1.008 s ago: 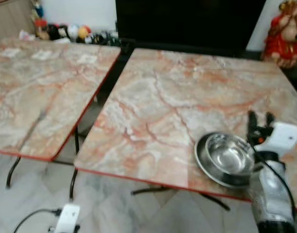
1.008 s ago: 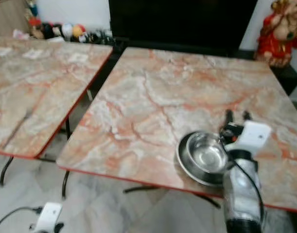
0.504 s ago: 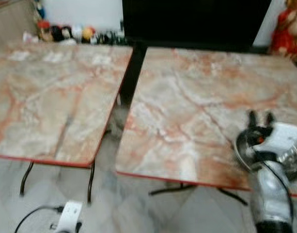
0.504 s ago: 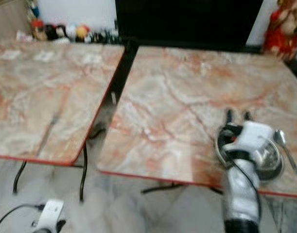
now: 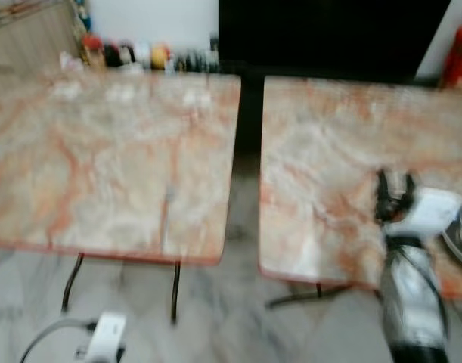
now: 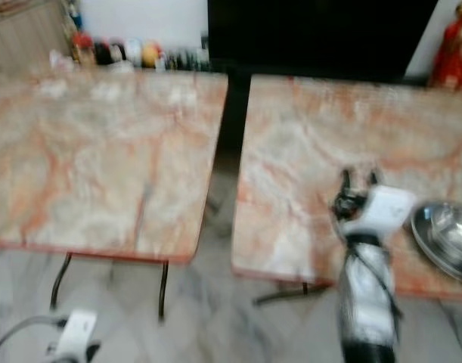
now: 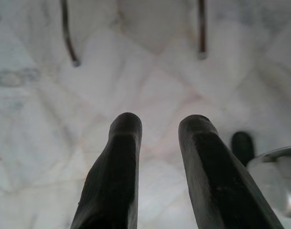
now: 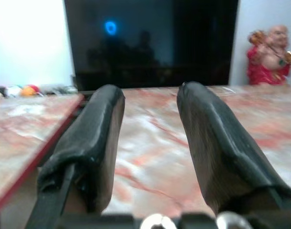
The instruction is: Setting the table
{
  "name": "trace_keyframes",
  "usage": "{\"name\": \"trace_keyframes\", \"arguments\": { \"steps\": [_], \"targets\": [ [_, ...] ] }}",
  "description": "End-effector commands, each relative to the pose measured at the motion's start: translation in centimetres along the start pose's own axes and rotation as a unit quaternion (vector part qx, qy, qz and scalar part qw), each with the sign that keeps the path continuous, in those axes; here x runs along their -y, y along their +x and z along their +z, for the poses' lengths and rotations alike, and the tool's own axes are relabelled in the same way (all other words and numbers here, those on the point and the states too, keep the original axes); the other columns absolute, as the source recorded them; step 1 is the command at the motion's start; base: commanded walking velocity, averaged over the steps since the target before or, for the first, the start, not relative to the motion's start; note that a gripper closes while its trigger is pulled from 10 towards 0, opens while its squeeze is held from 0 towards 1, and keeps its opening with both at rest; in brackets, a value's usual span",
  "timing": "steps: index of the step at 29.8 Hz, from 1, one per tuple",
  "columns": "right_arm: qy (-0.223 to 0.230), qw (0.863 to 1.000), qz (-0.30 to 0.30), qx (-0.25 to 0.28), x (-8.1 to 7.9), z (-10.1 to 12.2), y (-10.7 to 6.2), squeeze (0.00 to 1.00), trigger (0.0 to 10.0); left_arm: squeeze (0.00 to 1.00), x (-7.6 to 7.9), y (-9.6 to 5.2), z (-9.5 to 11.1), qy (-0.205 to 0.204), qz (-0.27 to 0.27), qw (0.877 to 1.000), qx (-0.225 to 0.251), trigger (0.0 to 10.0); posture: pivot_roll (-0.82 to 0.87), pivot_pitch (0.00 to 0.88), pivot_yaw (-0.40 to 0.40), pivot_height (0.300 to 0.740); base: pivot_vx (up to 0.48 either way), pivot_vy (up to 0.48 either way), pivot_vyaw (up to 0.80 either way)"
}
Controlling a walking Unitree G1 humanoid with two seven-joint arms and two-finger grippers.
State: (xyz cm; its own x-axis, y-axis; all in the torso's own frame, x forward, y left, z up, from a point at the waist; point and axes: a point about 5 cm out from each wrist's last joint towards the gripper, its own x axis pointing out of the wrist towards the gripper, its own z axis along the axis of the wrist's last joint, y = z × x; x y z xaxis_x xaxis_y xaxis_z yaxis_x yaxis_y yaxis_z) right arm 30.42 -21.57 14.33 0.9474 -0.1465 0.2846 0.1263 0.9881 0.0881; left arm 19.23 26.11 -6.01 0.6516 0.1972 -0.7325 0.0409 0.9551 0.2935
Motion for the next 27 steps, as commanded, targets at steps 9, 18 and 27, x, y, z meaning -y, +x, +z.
{"name": "trace_keyframes", "arguments": {
  "steps": [9,18,27],
  "targets": [
    [0.0,1.0,-0.005,-0.004,0.4,-0.2,-0.3,0.0,10.0,0.0,0.4,0.0,0.1,-0.004,-0.005,1.0,0.0,10.0,0.1,0.0,-0.015,0.74,0.0,0.48,0.0],
    [0.006,1.0,-0.002,-0.007,0.0,-0.4,-0.4,0.0,10.0,0.0,0.2,0.0,0.0,-0.007,-0.001,1.0,0.0,10.0,0.11,0.0,-0.016,0.74,0.0,0.48,0.0],
    [0.01,1.0,-0.002,-0.014,-0.3,-0.8,-0.6,0.0,10.0,0.0,0.1,0.0,0.0,-0.006,-0.003,1.0,0.002,10.0,0.11,0.0,-0.012,0.74,0.0,0.16,0.0]
  ]
}}
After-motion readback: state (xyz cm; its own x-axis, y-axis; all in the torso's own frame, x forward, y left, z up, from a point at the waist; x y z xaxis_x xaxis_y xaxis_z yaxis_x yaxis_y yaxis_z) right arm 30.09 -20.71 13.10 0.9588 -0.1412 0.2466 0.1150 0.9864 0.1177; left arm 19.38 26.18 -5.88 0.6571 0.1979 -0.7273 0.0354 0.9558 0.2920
